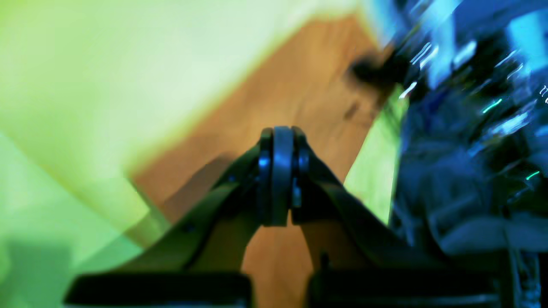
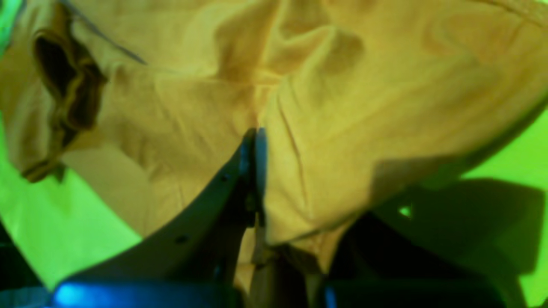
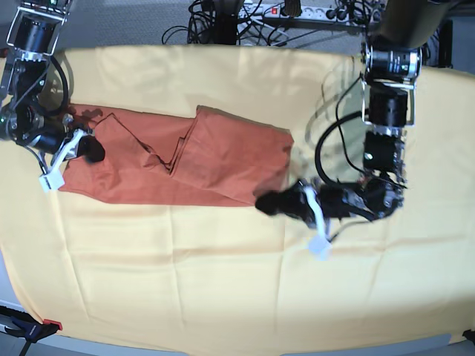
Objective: Fold the T-shirt properly
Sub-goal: 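Release the left gripper and drag the folded strip with the right gripper, then grasp the folded end with the right gripper and fold it over the bundle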
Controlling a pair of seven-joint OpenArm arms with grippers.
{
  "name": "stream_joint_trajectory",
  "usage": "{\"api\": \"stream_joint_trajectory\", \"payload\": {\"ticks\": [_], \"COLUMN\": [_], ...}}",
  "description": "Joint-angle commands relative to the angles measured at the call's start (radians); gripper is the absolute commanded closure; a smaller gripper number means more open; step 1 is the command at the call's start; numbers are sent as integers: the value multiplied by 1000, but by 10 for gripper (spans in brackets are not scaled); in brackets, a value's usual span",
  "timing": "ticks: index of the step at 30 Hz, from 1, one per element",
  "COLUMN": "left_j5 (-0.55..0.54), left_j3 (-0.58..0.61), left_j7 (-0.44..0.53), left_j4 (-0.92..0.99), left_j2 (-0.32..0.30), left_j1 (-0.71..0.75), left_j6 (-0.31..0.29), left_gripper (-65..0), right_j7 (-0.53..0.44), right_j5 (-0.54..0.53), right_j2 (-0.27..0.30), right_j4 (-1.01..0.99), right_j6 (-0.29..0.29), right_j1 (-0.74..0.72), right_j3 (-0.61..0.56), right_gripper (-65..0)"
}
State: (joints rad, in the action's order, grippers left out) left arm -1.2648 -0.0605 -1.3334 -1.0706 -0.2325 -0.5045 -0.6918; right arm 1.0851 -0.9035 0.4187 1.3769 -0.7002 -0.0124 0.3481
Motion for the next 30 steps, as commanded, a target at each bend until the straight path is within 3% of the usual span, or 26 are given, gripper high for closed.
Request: {"api": "stream_joint_trajectory", "payload": {"ticks": [1, 6, 11, 14, 16, 19, 21, 26, 30], "left_j5": [-45, -72, -72, -72, -72, -74, -72, -81, -80], "left_j3": [-37, -169, -179, -179, -179, -179, -179, -179, -179], "left_j7": [-15, -63, -59, -55, -51, -51, -51, -51, -51], "left_j4": [-16, -16, -16, -16, -16, -16, -16, -16, -16], "left_j2": [-6, -20, -69, -95, -104, -105, -106, -105, -106], "left_j1": [-37, -58, 2, 56, 92, 140, 169, 221, 239], "left_j6": [-6, -6, -6, -6, -6, -6, -6, -6, -6], "left_gripper": [0, 0, 0, 0, 0, 0, 0, 0, 0], "right_j7": [-1, -1, 4, 51, 109, 140, 182, 291, 288], "right_j5": [34, 113, 146, 141, 68, -132, -262, -559, -580], "right_j2": [36, 116, 193, 195, 191, 188, 164, 18, -118], "right_j4": [10, 10, 24, 69, 94, 131, 162, 199, 199], "right_j6": [2, 44, 109, 129, 151, 140, 91, 6, 2], "right_j1": [-30, -99, -129, -129, -125, -95, -78, -79, -82], "right_j3": [6, 6, 6, 6, 6, 6, 6, 6, 6], "right_gripper": [0, 0, 0, 0, 0, 0, 0, 0, 0]}}
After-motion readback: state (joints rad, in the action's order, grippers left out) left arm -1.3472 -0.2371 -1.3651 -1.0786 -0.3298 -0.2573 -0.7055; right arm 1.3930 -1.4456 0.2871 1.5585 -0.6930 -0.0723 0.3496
